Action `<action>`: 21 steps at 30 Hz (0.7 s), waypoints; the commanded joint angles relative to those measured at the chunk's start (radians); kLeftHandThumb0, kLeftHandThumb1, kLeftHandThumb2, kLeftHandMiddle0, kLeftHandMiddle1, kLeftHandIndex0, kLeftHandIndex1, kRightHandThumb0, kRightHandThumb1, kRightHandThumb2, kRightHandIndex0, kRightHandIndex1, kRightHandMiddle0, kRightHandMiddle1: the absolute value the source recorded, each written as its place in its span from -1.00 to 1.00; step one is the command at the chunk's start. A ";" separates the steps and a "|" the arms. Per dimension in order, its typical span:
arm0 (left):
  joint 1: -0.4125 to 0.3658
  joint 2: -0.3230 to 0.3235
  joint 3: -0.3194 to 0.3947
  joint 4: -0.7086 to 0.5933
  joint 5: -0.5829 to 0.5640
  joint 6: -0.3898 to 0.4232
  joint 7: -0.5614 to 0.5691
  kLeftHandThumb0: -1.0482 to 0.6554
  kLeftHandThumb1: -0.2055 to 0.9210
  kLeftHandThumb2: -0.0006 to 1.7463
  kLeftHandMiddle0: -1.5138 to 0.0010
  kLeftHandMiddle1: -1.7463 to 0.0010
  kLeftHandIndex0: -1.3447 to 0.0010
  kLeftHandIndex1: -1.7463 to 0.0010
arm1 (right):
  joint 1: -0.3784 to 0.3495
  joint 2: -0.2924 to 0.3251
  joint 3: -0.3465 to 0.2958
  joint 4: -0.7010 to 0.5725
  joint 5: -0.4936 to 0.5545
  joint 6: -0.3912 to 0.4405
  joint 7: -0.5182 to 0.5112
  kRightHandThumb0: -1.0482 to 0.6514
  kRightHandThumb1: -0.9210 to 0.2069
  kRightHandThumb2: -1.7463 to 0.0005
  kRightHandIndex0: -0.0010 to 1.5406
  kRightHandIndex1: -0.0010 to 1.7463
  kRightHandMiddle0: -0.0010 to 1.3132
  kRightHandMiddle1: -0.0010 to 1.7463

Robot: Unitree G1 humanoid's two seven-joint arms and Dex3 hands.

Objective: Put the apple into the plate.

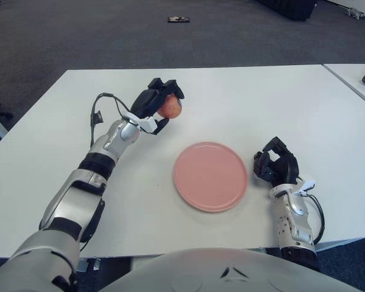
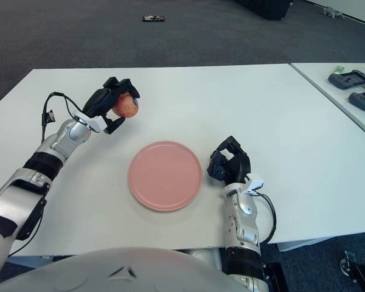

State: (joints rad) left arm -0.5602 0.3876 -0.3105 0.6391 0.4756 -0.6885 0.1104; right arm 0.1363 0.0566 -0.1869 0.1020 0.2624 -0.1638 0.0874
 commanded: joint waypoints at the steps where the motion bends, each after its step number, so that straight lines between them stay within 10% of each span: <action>1: 0.020 0.013 0.011 -0.072 -0.025 -0.029 -0.039 0.23 -0.83 1.00 -0.30 -0.82 -0.04 -1.00 | 0.019 0.001 0.000 0.024 0.012 0.034 0.007 -0.36 0.19 -0.61 0.56 1.00 0.02 1.00; 21: 0.143 -0.011 -0.077 -0.301 -0.020 -0.159 -0.228 0.23 -0.82 1.00 -0.30 -0.83 -0.03 -1.00 | 0.023 0.004 0.000 0.033 0.012 0.013 0.023 -0.37 0.19 -0.62 0.58 1.00 0.02 1.00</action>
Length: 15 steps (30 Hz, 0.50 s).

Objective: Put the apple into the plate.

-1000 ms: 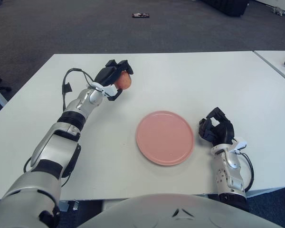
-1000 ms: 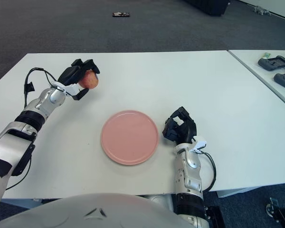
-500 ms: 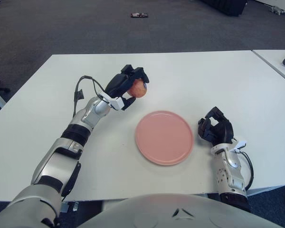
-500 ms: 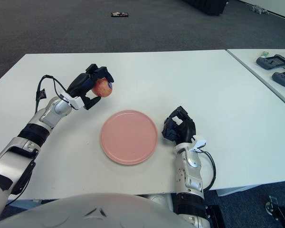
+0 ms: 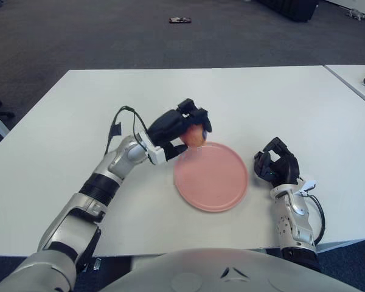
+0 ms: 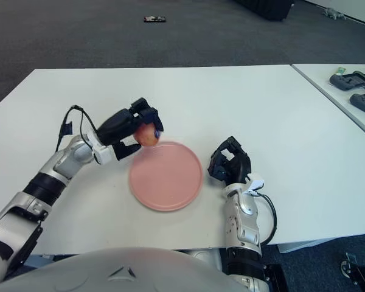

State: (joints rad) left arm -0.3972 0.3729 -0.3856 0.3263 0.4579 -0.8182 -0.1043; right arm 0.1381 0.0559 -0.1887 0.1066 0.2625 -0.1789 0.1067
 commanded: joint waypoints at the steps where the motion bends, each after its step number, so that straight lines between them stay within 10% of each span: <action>1: -0.024 0.001 -0.007 0.019 -0.001 -0.041 -0.019 0.23 -0.82 1.00 -0.29 -0.84 -0.03 -1.00 | 0.022 0.005 0.001 0.028 0.014 0.031 0.006 -0.37 0.19 -0.62 0.57 1.00 0.02 1.00; 15: 0.002 0.020 -0.085 -0.011 0.057 -0.131 -0.123 0.23 -0.78 1.00 -0.25 -0.90 0.00 -1.00 | 0.022 0.011 -0.004 0.031 0.015 0.026 0.011 -0.37 0.20 -0.62 0.58 1.00 0.02 1.00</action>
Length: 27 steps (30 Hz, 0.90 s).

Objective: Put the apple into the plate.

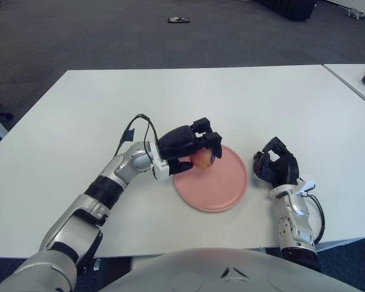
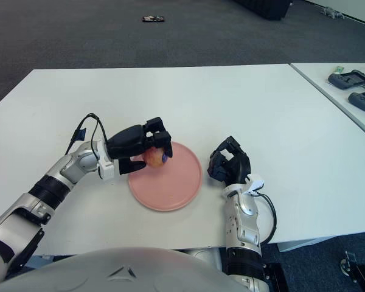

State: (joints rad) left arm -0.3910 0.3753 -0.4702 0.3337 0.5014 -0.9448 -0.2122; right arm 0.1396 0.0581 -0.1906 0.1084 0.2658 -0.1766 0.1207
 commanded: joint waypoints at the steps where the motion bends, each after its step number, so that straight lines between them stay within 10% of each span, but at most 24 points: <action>1: -0.002 0.017 -0.004 -0.020 0.023 -0.005 -0.017 0.23 -0.78 1.00 -0.25 -0.90 0.00 -1.00 | 0.021 0.009 -0.002 0.027 0.012 0.029 -0.005 -0.37 0.20 -0.62 0.58 1.00 0.02 1.00; 27: -0.027 -0.022 -0.076 0.087 0.144 -0.062 -0.006 0.22 -0.75 1.00 -0.21 -1.00 -0.01 -0.97 | 0.031 0.004 -0.006 0.024 0.022 0.027 0.010 -0.37 0.20 -0.63 0.61 1.00 0.03 1.00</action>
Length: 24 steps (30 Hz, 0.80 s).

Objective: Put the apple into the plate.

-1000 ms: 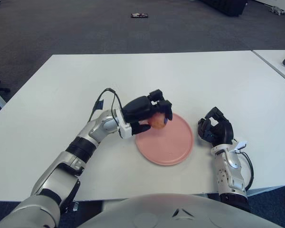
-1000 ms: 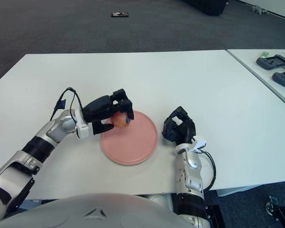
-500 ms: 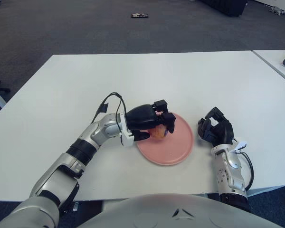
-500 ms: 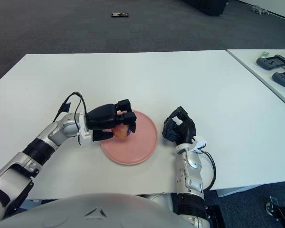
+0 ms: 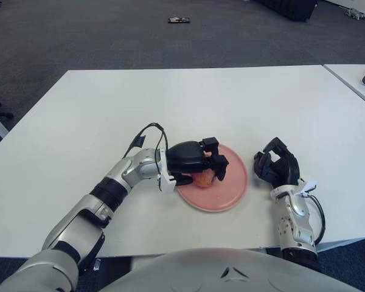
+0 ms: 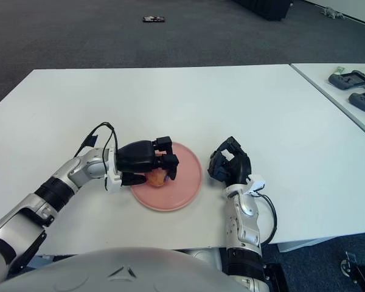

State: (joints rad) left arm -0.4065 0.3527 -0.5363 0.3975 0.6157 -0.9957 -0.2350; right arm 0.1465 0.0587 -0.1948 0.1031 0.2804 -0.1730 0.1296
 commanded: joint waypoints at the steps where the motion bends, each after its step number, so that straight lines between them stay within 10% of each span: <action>1: -0.012 0.000 -0.010 0.026 0.034 -0.014 0.023 0.22 -0.75 1.00 -0.21 -1.00 -0.01 -0.96 | 0.024 0.003 -0.001 0.030 0.008 0.023 0.002 -0.37 0.21 -0.63 0.61 1.00 0.03 1.00; 19: 0.010 -0.035 0.000 0.061 0.061 -0.037 0.167 0.21 -0.80 1.00 -0.24 -1.00 -0.09 -0.86 | 0.020 -0.001 0.000 0.035 -0.005 0.020 -0.010 -0.37 0.21 -0.64 0.61 1.00 0.04 1.00; 23: 0.002 -0.027 -0.022 0.064 -0.010 -0.012 0.076 0.22 -0.47 0.78 -0.05 -1.00 0.13 -0.89 | 0.020 -0.001 0.002 0.032 -0.013 0.024 -0.020 -0.37 0.21 -0.64 0.61 1.00 0.04 1.00; 24: -0.001 -0.023 -0.029 0.062 -0.028 -0.004 0.047 -0.13 -0.03 0.54 0.33 -0.92 0.44 -0.81 | 0.020 -0.002 0.003 0.032 -0.014 0.025 -0.021 -0.37 0.22 -0.64 0.61 1.00 0.04 1.00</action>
State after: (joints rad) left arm -0.3911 0.3153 -0.5444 0.4536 0.6318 -1.0230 -0.1120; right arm 0.1473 0.0553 -0.1935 0.1076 0.2808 -0.1801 0.1252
